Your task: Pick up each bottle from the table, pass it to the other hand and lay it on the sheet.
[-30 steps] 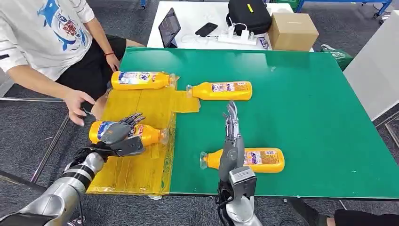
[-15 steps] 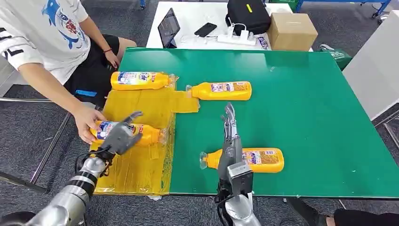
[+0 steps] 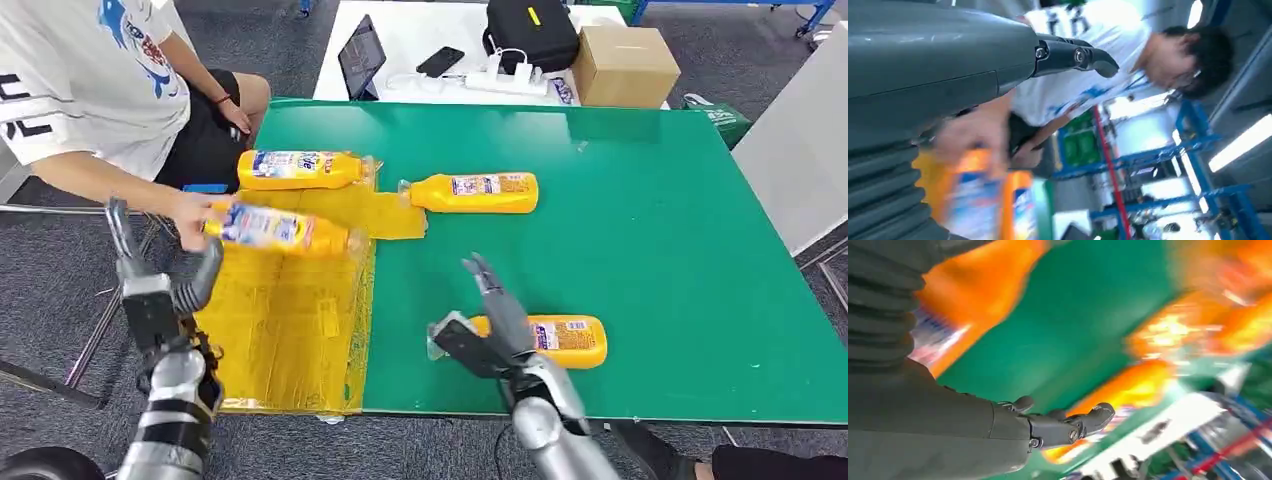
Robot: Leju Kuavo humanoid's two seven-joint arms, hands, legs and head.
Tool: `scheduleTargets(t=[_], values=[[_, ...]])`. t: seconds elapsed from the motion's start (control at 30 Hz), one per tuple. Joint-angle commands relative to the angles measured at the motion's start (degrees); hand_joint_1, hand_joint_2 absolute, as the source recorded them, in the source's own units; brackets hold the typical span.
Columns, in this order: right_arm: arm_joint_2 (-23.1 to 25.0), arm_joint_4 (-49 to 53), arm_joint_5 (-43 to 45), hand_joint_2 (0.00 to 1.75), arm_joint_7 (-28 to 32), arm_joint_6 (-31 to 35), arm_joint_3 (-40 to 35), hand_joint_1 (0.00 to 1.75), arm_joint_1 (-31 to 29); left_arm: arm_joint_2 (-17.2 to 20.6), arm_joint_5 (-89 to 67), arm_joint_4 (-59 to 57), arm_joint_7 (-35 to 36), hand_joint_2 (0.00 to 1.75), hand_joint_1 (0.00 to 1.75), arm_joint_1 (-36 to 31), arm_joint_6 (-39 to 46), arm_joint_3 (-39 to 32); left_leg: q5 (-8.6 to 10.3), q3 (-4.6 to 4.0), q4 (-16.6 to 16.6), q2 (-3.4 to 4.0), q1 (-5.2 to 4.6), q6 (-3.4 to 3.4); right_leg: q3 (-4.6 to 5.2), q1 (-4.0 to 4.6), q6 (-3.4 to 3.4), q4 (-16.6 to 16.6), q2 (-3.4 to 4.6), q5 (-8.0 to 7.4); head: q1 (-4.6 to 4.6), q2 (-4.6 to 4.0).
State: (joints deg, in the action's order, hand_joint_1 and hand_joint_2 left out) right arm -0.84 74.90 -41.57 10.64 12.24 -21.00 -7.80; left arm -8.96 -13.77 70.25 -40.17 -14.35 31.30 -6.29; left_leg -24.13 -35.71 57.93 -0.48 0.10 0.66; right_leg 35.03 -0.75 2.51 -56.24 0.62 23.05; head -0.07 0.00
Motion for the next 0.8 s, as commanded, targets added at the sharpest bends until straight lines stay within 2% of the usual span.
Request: scheduleTargets(t=[0.03,0.13,0.17,0.23,0.3,0.33,0.37,0.5,0.57,0.6,0.63,0.73,0.8], values=[[-6.0,0.0,-1.7,1.75,-1.8,-2.5,3.6,0.00,-0.1,-3.0,0.4,1.1,0.2,1.75,0.00,4.2,-1.0,-0.7,-0.10,0.18,0.0,-0.01,0.02,-0.01,-0.20,0.04,-0.05,0.0,-0.09,0.10,0.02,0.00],[-5.9,0.0,-1.8,1.75,-2.0,-2.5,3.5,0.00,-0.1,-2.9,0.4,1.0,0.2,1.75,0.00,4.0,-1.0,-0.8,-0.20,0.32,0.0,0.01,0.07,-0.03,-0.32,0.11,-0.13,0.0,-0.11,0.15,-0.02,0.00],[-5.8,0.0,-1.8,1.75,-2.1,-2.6,3.4,0.00,-0.2,-2.8,0.5,0.9,0.3,1.75,0.00,3.8,-1.1,-0.9,-0.09,0.09,0.0,-0.01,0.03,0.01,-0.07,0.06,-0.06,0.0,-0.07,0.05,0.00,0.00],[-6.7,0.3,-1.8,1.75,-3.3,-4.1,3.1,0.00,0.2,-3.2,0.1,0.0,0.2,1.75,0.00,3.9,-1.9,-1.3,-0.23,0.35,0.1,0.02,0.12,-0.04,-0.36,0.17,-0.15,0.0,-0.12,0.16,-0.02,0.00],[-6.9,0.0,-1.4,1.75,-3.4,-4.6,3.2,0.00,0.3,-3.0,-0.5,-0.8,0.2,1.75,0.00,3.9,-2.2,-1.0,-0.09,0.13,0.0,0.01,0.04,0.02,-0.09,0.13,-0.05,0.0,-0.07,0.05,-0.02,0.00],[-7.4,-0.6,-0.7,1.75,-3.5,-6.1,2.8,0.00,0.2,-3.0,-1.1,-1.7,0.2,1.75,0.00,3.6,-2.2,-1.1,-0.20,0.37,0.0,0.03,0.09,-0.01,-0.35,0.20,-0.11,0.0,-0.10,0.14,0.00,0.00],[-7.3,-1.1,0.0,1.75,-3.0,-6.2,2.9,0.00,0.0,-2.8,-1.9,-2.1,0.2,1.75,0.00,3.3,-1.8,-0.8,-0.08,0.17,0.0,-0.02,0.07,0.02,-0.15,0.15,-0.04,0.1,-0.09,0.05,-0.02,0.00],[-7.3,-3.3,1.7,1.75,-2.8,-7.8,2.2,0.00,-0.7,-2.4,0.8,-2.0,0.2,1.75,0.00,2.9,-0.7,-2.0,-0.11,0.27,0.0,0.00,0.13,0.04,-0.25,0.16,-0.05,0.1,-0.11,0.08,-0.02,0.00],[-7.9,-4.5,2.5,1.75,-2.5,-8.7,2.1,0.00,-1.6,-2.1,1.4,-2.7,0.2,1.75,0.00,2.8,-1.0,-2.3,-0.07,0.13,0.0,0.07,0.14,0.03,-0.13,0.16,-0.03,0.1,0.01,0.02,0.00,0.00],[-8.4,-5.1,3.6,1.75,-2.2,-9.7,2.1,0.00,-2.2,-2.0,1.6,-2.9,0.2,1.75,0.00,2.6,-1.5,-2.2,-0.21,0.44,0.0,0.14,0.19,0.01,-0.46,0.23,-0.09,0.1,0.00,0.11,-0.02,0.00],[-8.7,-5.3,3.7,1.75,-2.2,-9.7,2.3,0.00,-2.5,-2.0,1.4,-3.1,0.2,1.75,0.00,2.6,-1.3,-2.0,-0.08,0.17,0.0,0.08,0.09,0.03,-0.16,0.11,-0.03,0.1,0.01,0.03,-0.02,0.00],[-10.8,-7.1,7.3,1.75,-1.0,-14.3,1.5,0.00,-4.4,-2.0,1.4,-4.3,0.2,1.75,0.00,1.9,-1.6,-0.8,-0.06,0.15,0.0,0.04,0.08,0.02,-0.14,0.11,-0.04,0.1,-0.03,0.03,0.00,0.00],[-11.1,-7.2,7.5,1.75,-0.9,-14.4,1.6,0.00,-4.5,-2.1,1.4,-4.4,0.2,1.75,0.00,1.8,-1.6,-0.7,-0.06,0.17,0.0,-0.01,0.09,0.02,-0.18,0.13,-0.05,0.1,-0.09,0.04,0.00,0.00]])
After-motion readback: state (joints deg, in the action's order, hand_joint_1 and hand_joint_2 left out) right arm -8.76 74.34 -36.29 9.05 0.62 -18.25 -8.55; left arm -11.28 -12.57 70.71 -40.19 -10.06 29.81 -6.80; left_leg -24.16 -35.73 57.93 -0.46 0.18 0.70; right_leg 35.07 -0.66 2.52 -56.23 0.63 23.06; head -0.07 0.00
